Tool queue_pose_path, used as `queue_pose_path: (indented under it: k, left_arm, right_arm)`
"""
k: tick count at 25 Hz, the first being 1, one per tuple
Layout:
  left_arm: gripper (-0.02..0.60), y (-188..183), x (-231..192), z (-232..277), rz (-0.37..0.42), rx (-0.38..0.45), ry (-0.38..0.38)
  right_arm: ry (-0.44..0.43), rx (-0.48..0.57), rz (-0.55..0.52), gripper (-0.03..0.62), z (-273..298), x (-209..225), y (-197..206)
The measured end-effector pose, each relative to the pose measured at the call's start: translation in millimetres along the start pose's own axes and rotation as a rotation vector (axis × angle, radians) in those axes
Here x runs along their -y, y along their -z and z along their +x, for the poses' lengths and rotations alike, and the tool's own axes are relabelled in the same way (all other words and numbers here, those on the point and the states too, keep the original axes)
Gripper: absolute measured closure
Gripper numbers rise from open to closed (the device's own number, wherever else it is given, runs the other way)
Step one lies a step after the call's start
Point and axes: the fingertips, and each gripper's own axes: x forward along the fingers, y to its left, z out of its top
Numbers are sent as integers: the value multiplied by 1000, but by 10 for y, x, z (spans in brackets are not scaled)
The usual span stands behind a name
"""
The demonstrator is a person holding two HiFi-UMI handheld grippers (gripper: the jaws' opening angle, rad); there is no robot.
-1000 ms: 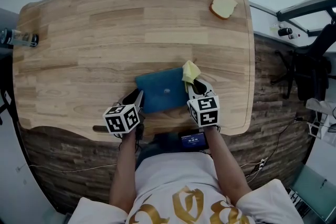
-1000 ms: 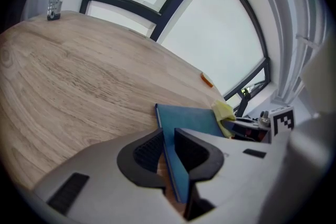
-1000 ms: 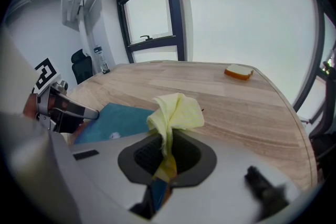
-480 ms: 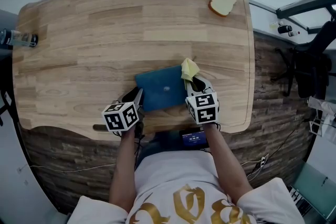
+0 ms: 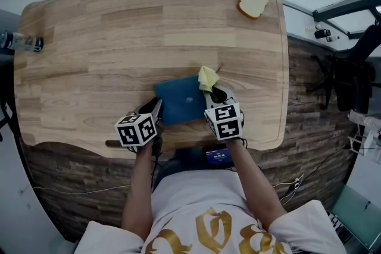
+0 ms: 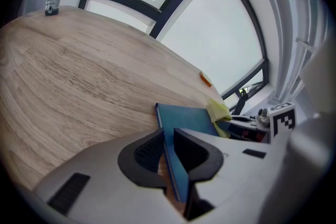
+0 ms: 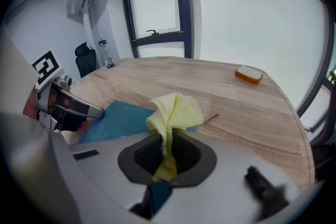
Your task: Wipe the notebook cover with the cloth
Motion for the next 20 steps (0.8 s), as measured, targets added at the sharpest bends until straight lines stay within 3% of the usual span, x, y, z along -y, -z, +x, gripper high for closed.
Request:
queue_pose_path:
  k: [20]
  left_arm:
    - [517, 3, -10, 2, -24, -12, 23]
  right_arm:
    - [-61, -6, -31, 556, 110, -282, -100]
